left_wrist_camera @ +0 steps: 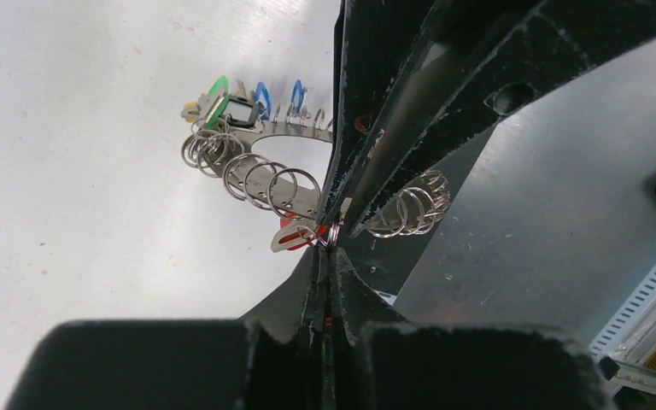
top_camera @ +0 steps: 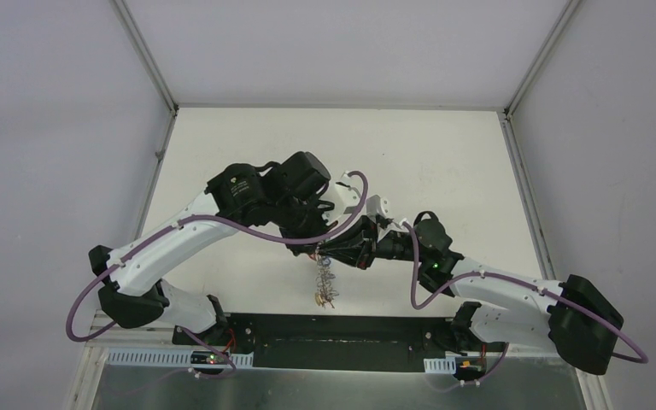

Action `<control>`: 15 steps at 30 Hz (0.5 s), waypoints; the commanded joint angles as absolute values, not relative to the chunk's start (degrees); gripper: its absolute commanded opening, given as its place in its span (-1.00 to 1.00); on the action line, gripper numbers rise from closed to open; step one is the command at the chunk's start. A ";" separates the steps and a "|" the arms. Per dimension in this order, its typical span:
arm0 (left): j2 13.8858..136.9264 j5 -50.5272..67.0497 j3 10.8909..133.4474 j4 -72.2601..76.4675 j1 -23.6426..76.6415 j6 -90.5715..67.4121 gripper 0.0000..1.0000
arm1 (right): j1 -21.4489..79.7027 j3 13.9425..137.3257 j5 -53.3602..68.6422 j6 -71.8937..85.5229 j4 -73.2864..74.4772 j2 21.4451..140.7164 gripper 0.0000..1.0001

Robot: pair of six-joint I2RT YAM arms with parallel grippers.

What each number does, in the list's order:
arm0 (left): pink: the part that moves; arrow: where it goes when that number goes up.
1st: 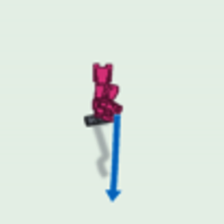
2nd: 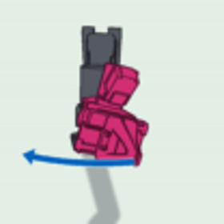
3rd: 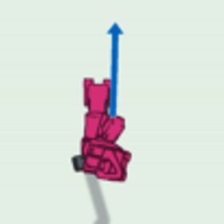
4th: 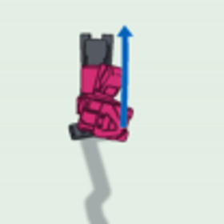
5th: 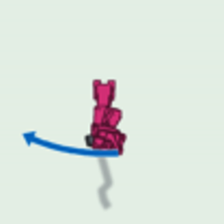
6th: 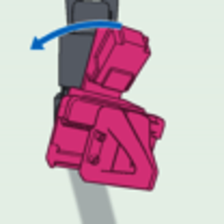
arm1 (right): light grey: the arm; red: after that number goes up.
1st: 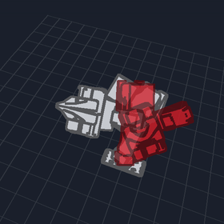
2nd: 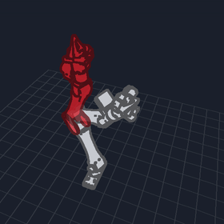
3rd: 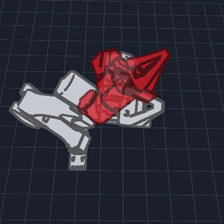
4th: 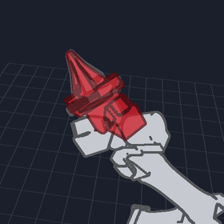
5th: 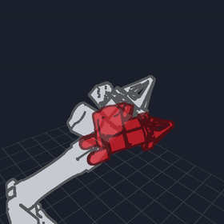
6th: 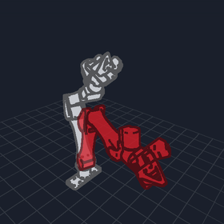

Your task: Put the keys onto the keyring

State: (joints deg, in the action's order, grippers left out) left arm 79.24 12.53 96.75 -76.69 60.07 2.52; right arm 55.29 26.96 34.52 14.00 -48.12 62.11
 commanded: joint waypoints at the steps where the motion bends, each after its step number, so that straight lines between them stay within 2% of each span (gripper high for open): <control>1: 76.48 13.80 96.70 -72.94 60.64 2.92 -1.00 | 55.63 27.42 35.39 13.71 -51.33 62.14 -0.86; 2: 76.39 13.80 96.56 -72.88 60.64 2.84 -1.00 | 55.63 27.42 35.57 13.57 -51.39 62.14 -1.00; 7: 75.05 13.48 95.16 -72.26 60.65 2.79 -1.00 | 55.66 27.03 35.68 13.69 -52.00 61.52 -1.00; 12: 70.38 10.77 91.50 -68.56 60.65 1.89 -0.54 | 55.61 26.22 34.81 13.59 -52.49 60.03 -1.00; 15: 66.04 9.34 87.88 -64.13 60.71 0.23 -0.34 | 55.59 25.82 34.48 13.75 -52.64 59.16 -1.00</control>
